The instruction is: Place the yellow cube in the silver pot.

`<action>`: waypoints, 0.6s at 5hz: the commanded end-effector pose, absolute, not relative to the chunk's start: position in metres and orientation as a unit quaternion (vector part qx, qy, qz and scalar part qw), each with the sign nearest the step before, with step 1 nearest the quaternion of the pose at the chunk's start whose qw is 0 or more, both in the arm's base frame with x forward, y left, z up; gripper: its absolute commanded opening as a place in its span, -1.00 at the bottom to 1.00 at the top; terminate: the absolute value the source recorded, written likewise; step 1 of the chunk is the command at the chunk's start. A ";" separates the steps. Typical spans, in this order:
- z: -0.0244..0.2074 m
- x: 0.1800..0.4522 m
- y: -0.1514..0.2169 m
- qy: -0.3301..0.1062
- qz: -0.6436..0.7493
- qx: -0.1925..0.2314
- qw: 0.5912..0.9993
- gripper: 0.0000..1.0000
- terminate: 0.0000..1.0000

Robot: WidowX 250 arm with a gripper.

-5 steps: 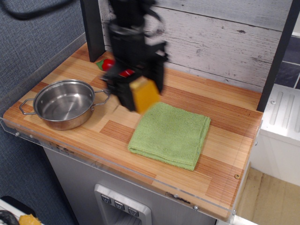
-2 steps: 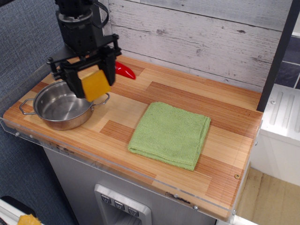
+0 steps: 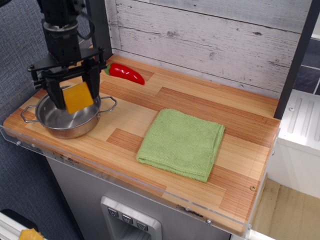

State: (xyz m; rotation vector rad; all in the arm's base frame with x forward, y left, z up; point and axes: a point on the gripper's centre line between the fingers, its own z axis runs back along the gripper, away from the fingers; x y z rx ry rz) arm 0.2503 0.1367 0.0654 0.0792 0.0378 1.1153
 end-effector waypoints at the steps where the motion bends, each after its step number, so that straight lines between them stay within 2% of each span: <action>1: 0.066 0.243 0.156 0.000 0.545 0.037 0.838 -1.00 -1.00; 2: 0.049 0.245 0.160 0.006 0.541 0.028 0.841 -1.00 -1.00; 3: 0.042 0.246 0.160 0.002 0.540 0.034 0.841 -1.00 -1.00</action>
